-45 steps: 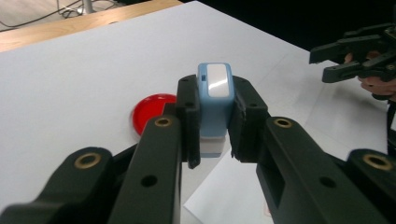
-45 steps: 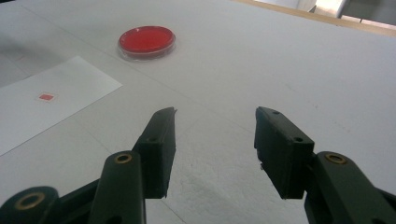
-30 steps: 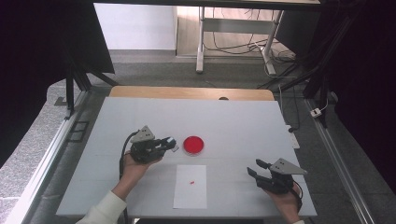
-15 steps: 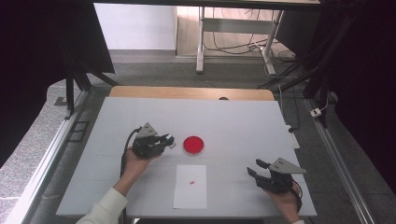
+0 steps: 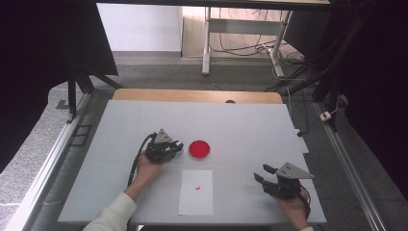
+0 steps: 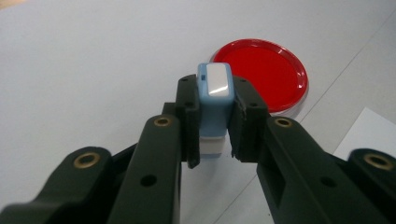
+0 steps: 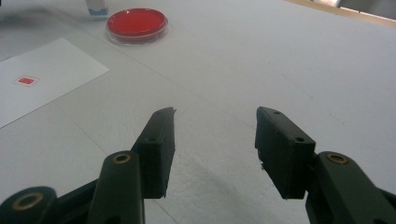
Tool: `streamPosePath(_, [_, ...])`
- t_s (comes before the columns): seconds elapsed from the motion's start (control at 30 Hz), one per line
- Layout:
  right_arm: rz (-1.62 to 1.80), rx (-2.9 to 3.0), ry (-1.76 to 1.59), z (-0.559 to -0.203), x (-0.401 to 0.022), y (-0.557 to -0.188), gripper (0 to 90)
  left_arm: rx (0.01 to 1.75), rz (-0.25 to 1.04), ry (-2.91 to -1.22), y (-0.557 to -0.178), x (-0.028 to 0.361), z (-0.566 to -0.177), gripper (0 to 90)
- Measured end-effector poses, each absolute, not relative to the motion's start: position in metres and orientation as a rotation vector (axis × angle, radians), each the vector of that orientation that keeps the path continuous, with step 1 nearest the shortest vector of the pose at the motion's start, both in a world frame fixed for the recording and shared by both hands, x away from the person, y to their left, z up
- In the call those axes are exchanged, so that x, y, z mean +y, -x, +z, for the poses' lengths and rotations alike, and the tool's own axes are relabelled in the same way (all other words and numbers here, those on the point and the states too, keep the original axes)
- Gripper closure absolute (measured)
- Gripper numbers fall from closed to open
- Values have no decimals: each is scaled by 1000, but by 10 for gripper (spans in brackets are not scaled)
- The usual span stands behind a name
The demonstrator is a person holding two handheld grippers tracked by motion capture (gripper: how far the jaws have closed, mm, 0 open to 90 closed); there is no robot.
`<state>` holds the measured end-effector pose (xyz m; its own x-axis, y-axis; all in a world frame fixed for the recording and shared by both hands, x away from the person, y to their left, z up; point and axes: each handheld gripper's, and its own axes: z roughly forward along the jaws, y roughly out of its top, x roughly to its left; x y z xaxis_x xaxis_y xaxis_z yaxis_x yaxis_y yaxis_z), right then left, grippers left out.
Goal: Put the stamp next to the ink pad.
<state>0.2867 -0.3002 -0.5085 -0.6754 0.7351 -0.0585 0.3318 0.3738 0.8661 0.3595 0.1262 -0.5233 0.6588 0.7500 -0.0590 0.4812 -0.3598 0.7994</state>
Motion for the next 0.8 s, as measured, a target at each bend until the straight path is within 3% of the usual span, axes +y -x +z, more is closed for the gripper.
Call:
streamPosePath(0.33, [1237, 2201, -923, -508, -301, -286, 473, 961, 399, -2040, -359, 124, -527, 734])
streamPosePath(0.57, [1241, 2198, -923, -507, -302, -287, 473, 996, 417, -2009, -357, 127, -523, 431])
streamPosePath(0.7, [1244, 2196, -922, -507, -302, -287, 472, 1002, 409, -1983, -349, 133, -515, 332])
streamPosePath(0.8, [1249, 2202, -925, -507, -304, -287, 470, 980, 386, -1975, -336, 142, -509, 309])
